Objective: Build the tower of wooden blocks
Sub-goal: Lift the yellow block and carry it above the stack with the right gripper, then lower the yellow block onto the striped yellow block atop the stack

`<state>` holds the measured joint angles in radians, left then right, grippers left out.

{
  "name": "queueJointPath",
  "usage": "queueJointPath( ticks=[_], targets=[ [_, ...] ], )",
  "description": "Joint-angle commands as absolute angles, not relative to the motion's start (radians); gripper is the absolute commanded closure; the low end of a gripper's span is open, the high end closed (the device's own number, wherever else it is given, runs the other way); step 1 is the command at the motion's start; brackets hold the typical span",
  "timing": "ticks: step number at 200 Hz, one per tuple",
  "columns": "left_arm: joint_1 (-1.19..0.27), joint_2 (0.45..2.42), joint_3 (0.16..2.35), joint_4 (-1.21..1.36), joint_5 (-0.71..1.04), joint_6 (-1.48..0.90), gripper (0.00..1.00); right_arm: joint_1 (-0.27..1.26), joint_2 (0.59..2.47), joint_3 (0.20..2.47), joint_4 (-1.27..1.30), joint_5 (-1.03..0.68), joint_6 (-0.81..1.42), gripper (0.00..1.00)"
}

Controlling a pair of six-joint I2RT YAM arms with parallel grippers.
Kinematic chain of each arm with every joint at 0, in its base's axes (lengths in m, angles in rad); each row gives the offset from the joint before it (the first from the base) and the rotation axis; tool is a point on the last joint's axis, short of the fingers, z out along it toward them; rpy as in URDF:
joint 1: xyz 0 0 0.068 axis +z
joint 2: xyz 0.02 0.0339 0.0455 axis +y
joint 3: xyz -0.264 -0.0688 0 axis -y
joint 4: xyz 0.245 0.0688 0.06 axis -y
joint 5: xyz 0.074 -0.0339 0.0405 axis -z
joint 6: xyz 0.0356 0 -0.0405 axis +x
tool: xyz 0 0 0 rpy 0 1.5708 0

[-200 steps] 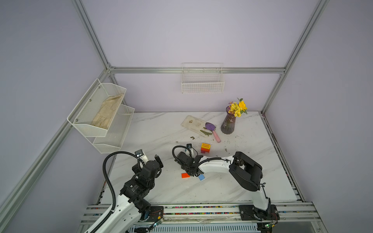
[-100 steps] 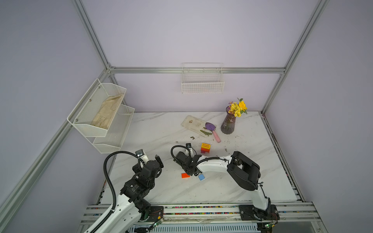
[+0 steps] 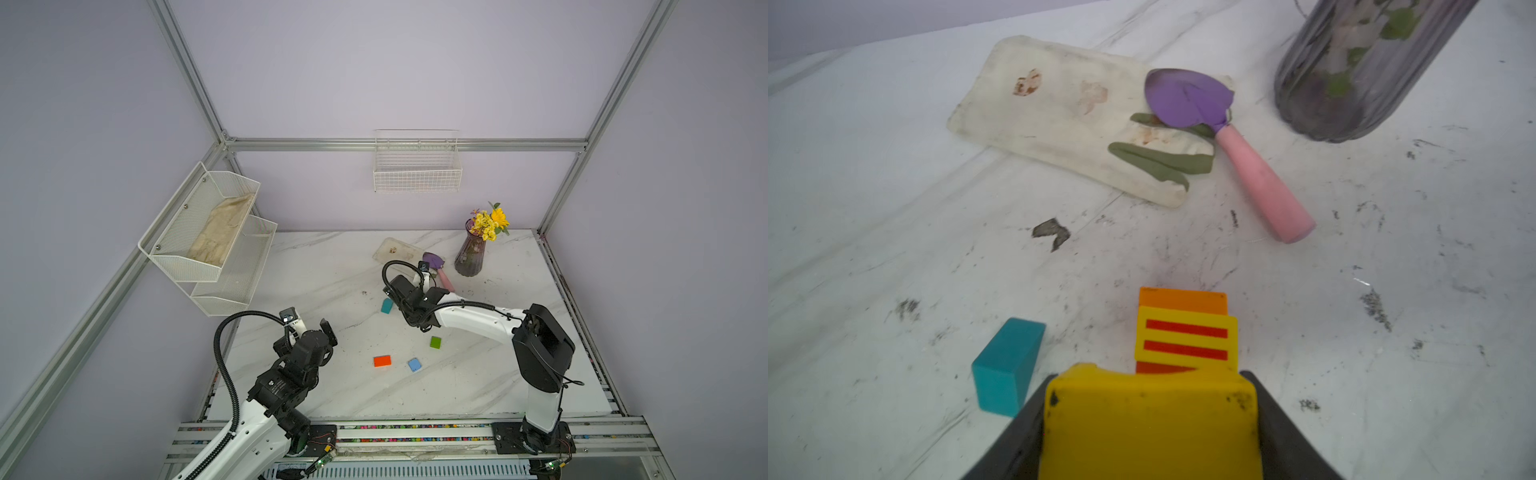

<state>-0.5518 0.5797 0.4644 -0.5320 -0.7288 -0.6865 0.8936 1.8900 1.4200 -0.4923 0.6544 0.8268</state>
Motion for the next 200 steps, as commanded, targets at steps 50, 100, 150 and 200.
queueJointPath(
  ticks=[50,100,150,200],
  targets=[
    [-0.549,0.566,0.433,-0.495,-0.729,-0.668,0.0,0.83,1.917,1.482,-0.6,0.659,0.89,0.73],
    [-0.549,0.565,0.434,-0.495,-0.727,-0.667,0.0,0.828,1.967,1.504,-0.585,0.624,0.89,0.73],
    [-0.549,0.563,0.432,-0.495,-0.726,-0.667,0.0,0.826,1.991,1.497,-0.565,0.607,0.882,0.73],
    [-0.548,0.561,0.433,-0.495,-0.725,-0.666,0.0,0.826,1.983,1.456,-0.513,0.591,0.879,0.72]
  ],
)
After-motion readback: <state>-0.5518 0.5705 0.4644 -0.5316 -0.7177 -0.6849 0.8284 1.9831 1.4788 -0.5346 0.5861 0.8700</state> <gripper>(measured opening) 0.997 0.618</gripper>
